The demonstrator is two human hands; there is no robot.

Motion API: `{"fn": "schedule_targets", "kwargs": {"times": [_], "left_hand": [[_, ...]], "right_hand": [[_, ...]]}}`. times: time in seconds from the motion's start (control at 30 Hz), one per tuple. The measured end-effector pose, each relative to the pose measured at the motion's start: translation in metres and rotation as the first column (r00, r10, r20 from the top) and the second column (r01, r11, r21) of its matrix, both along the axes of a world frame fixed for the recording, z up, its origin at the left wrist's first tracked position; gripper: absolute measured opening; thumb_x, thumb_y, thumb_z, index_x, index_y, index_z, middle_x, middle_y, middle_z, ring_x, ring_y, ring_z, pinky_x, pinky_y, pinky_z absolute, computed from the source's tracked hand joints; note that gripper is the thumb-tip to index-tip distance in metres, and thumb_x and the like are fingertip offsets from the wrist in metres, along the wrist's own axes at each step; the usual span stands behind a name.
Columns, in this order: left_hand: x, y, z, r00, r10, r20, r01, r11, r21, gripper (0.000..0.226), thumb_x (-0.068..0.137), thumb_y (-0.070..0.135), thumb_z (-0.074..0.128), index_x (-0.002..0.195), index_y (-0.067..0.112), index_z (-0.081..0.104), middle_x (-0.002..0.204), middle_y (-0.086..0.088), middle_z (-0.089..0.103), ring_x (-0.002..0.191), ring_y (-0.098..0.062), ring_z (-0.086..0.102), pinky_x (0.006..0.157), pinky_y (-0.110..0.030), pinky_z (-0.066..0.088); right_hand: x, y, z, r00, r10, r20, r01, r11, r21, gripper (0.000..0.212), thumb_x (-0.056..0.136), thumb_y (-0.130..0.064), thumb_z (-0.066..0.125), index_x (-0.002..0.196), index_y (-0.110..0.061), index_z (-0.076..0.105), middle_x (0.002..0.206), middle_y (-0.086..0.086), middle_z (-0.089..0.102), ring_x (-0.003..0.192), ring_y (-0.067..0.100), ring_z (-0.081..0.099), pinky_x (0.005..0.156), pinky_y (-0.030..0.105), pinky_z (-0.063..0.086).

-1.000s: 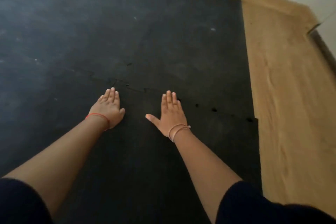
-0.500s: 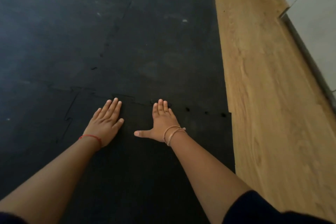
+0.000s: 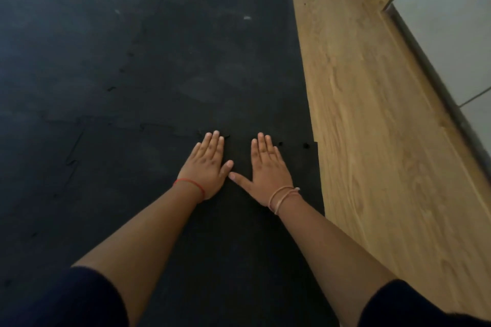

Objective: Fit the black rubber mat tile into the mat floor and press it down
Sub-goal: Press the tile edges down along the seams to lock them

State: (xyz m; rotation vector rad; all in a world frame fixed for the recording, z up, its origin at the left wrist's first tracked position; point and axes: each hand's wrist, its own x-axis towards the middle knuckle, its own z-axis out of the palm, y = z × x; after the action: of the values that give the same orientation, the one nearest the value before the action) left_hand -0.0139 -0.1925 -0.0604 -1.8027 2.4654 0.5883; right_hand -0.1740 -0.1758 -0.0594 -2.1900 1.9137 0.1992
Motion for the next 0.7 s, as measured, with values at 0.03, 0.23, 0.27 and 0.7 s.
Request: {"fn": "schedule_targets", "kwargs": {"times": [0.03,0.23,0.27,0.7], "left_hand": [[-0.004,-0.002,-0.004,1.0,0.0,0.02,0.0,1.0,-0.02,0.063,0.096,0.043,0.013,0.143,0.012,-0.013,0.155,-0.004,-0.018,0.142,-0.016,-0.018,0.111,-0.028,-0.013],[-0.005,-0.008,-0.001,0.995,-0.03,0.1,0.022,0.997,0.075,0.066,0.095,0.045,0.015,0.141,0.012,-0.019,0.153,-0.005,-0.025,0.14,-0.017,-0.022,0.109,-0.029,-0.015],[-0.006,-0.01,0.001,0.993,-0.035,0.113,0.023,0.994,0.106,0.067,0.095,0.045,0.015,0.141,0.012,-0.019,0.153,-0.005,-0.026,0.14,-0.017,-0.023,0.11,-0.031,-0.013],[-0.064,0.012,-0.01,0.99,-0.128,0.065,0.131,0.99,-0.045,0.067,0.093,0.049,0.011,0.14,0.013,-0.019,0.15,-0.002,-0.026,0.137,-0.014,-0.025,0.107,-0.029,-0.016]], "right_hand": [[0.0,-0.003,-0.001,1.0,0.009,0.012,-0.01,1.0,0.026,0.099,0.082,-0.074,0.024,0.148,-0.007,-0.008,0.158,0.012,-0.014,0.146,0.023,-0.014,0.115,0.035,-0.007],[-0.013,-0.02,0.015,0.997,0.067,0.04,-0.075,0.965,0.25,0.11,0.077,-0.075,0.039,0.148,-0.008,-0.01,0.157,0.011,-0.018,0.146,0.023,-0.014,0.117,0.036,-0.002],[-0.013,-0.021,0.018,0.997,0.07,0.043,-0.079,0.961,0.266,0.109,0.078,-0.074,0.04,0.148,-0.008,-0.011,0.157,0.011,-0.018,0.146,0.023,-0.014,0.117,0.036,-0.002],[-0.075,0.013,-0.005,0.977,-0.211,-0.035,0.213,0.974,0.073,0.112,0.074,-0.081,0.025,0.146,-0.005,-0.014,0.156,0.015,-0.02,0.145,0.025,-0.018,0.116,0.036,-0.009]]}}
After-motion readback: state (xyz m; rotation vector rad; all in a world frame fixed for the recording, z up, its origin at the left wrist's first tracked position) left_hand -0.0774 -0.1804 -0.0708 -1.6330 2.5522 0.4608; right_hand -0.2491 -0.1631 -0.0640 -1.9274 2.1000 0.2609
